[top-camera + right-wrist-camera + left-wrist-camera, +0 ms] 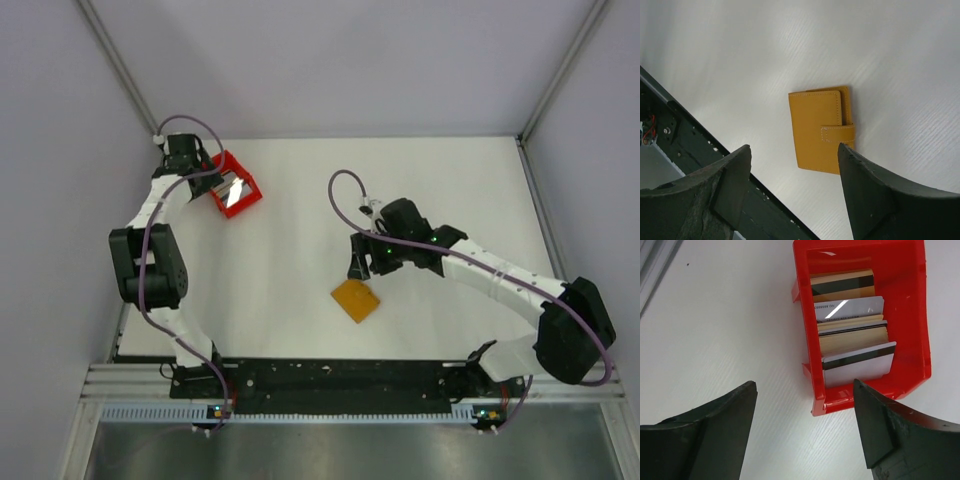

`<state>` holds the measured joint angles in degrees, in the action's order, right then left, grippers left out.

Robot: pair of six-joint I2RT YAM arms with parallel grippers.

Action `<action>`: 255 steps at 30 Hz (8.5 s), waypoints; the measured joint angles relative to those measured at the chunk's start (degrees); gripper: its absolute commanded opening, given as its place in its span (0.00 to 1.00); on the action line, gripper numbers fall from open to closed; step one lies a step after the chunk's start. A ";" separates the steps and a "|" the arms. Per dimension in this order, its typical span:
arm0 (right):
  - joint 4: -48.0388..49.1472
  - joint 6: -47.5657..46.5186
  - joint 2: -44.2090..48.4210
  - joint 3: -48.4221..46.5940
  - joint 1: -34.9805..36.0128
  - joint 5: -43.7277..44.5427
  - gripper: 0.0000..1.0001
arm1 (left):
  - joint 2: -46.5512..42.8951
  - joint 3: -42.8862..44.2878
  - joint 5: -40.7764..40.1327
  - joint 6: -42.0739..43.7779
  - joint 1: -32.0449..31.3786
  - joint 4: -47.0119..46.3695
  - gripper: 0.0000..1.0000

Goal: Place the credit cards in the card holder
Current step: Move the card holder to the center of the board, then move the storage box to the center of the board, then open the card holder at the center of the board.

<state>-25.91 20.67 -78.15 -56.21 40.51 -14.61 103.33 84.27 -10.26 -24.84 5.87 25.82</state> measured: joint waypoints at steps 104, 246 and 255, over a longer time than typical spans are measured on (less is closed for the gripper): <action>18.01 6.05 -7.80 18.29 -3.54 -6.82 0.11 | -30.05 -37.57 6.54 -15.17 -35.98 0.39 0.72; 28.09 13.40 -14.93 15.98 -2.05 -20.55 0.44 | -17.70 -43.76 20.63 -6.49 -45.70 -15.13 0.37; 31.30 16.37 -17.97 16.09 -2.51 -25.44 0.37 | -17.55 -44.52 19.74 -8.48 -45.18 -16.50 0.17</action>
<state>5.39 37.04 -96.12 -40.12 38.00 -40.05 85.78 39.75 9.47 -33.32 -39.31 9.32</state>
